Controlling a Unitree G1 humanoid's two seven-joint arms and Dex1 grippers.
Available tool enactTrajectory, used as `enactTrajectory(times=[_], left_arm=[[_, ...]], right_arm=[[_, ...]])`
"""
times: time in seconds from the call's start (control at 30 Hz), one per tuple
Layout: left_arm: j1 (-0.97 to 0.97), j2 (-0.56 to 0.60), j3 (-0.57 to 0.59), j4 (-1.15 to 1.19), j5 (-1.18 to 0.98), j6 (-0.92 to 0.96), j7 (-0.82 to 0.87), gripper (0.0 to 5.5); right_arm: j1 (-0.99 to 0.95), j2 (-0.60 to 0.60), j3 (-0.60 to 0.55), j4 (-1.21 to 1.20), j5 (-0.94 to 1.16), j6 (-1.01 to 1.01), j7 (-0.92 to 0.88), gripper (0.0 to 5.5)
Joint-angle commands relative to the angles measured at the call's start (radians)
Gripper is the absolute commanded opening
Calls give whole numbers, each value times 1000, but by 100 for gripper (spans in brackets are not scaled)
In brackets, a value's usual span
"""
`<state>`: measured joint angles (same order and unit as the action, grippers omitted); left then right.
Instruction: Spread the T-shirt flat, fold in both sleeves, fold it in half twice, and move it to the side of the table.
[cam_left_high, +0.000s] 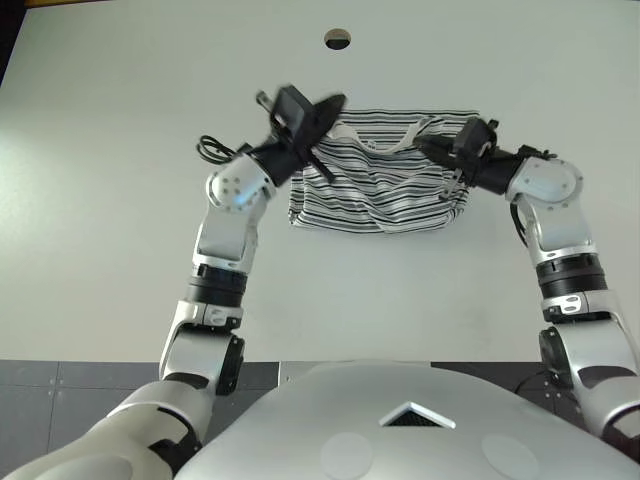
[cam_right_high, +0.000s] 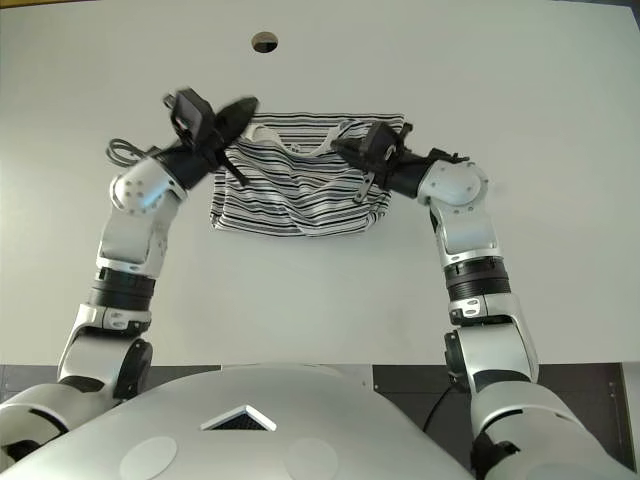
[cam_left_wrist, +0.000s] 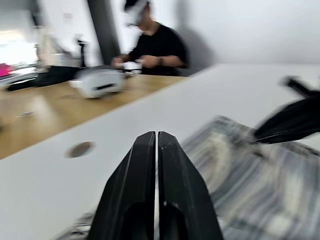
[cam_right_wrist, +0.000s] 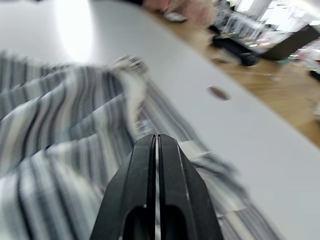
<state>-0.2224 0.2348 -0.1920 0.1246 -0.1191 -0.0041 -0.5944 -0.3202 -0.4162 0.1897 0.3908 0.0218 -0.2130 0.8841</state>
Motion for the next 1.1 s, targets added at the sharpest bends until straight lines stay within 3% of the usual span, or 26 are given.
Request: enactTrajectory(times=[0.03, 0.13, 0.3, 0.5, 0.77, 0.93, 1.1], left_arm=[[81, 32, -129, -133, 41, 76, -76, 14], [115, 59, -215, -155, 86, 113, -117, 14], [103, 113, -251, -76, 133, 203, -158, 14], [76, 164, -272, 32, 208, 226, -164, 14], [128, 259, -302, -34, 233, 202, -211, 14], [144, 325, -296, -48, 244, 193, -230, 14], [145, 405, -286, -34, 265, 158, -248, 14]], right_arm=[[0, -28, 54, 36, -90, -15, -21, 10], [-75, 11, 53, 145, -143, 3, -121, 10], [-173, 45, 52, 285, -173, 35, -209, 10], [-164, 24, 94, 329, -222, 14, -198, 10], [-167, 10, 143, 404, -283, 99, -191, 10], [-65, -83, 172, 245, -263, 154, -53, 10], [178, -242, 145, -237, -50, 412, 211, 10]])
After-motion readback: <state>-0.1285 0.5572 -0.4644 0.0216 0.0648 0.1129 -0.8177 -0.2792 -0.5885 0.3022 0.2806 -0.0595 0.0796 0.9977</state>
